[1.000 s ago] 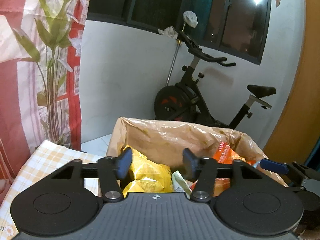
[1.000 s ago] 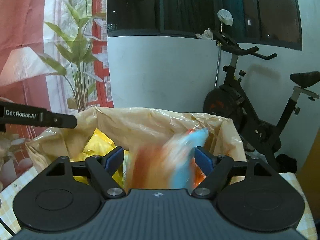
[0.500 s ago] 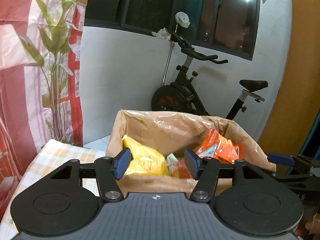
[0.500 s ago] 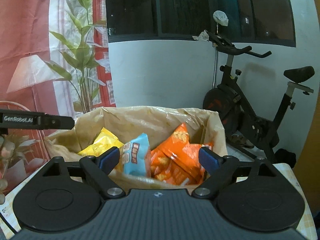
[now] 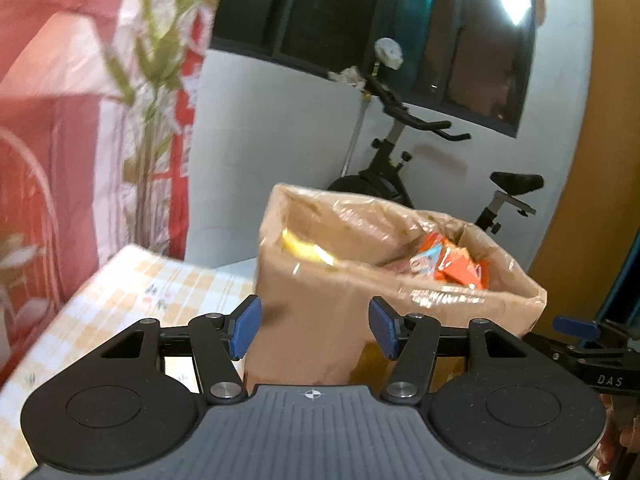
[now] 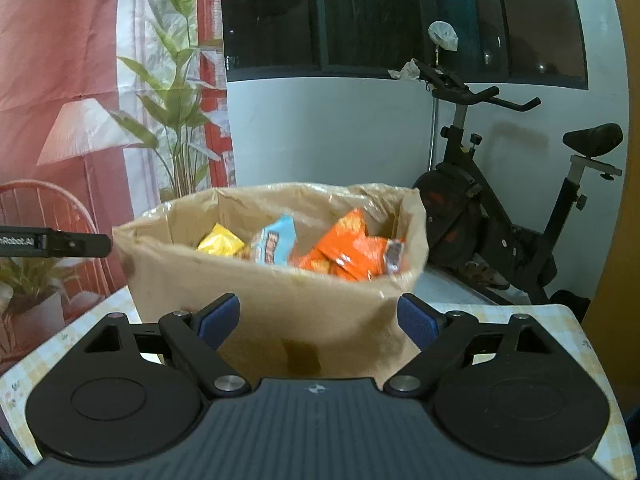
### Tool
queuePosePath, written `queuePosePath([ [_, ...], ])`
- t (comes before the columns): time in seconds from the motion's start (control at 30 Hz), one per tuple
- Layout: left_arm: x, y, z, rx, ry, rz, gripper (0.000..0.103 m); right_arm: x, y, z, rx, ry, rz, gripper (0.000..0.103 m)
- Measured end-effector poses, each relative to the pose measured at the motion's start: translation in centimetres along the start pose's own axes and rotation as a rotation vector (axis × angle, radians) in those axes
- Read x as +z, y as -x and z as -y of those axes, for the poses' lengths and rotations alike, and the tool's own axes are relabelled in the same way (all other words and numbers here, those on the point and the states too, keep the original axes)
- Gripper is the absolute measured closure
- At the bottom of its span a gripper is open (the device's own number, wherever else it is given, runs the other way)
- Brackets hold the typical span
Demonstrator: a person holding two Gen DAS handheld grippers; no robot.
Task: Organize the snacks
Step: 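Move both grippers back toward the snack pile beside the paper bag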
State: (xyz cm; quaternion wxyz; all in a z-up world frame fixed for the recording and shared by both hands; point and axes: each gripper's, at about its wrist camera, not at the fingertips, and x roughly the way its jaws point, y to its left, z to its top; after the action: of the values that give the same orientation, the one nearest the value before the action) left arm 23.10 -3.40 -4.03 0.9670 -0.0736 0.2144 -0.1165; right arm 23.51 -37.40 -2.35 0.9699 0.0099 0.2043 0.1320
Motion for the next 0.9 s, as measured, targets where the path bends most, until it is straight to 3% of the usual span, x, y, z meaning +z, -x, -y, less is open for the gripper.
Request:
queuePosePath([
  [0.33, -4.8, -0.5, -2.2, 0.087, 0.051, -0.12, 0.042, -3.9, 1.3, 1.8, -0.062, 0.013, -0.027, 0.016],
  [0.6, -6.1, -1.5, -2.6, 0.087, 0.072, -0.171, 0.042, -7.1, 1.0, 3.8, -0.108, -0.001, -0.095, 0.017],
  [0.77, -7.4, -1.8, -2.0, 0.072, 0.063, -0.215, 0.042, -9.5, 0.4, 5.1, -0.14, -0.027, -0.159, 0.024],
  [0.9, -8.1, -2.3, -1.8, 0.066, 0.056, -0.249, 0.042, -11.7, -0.3, 5.9, -0.145, -0.03, -0.225, 0.036],
])
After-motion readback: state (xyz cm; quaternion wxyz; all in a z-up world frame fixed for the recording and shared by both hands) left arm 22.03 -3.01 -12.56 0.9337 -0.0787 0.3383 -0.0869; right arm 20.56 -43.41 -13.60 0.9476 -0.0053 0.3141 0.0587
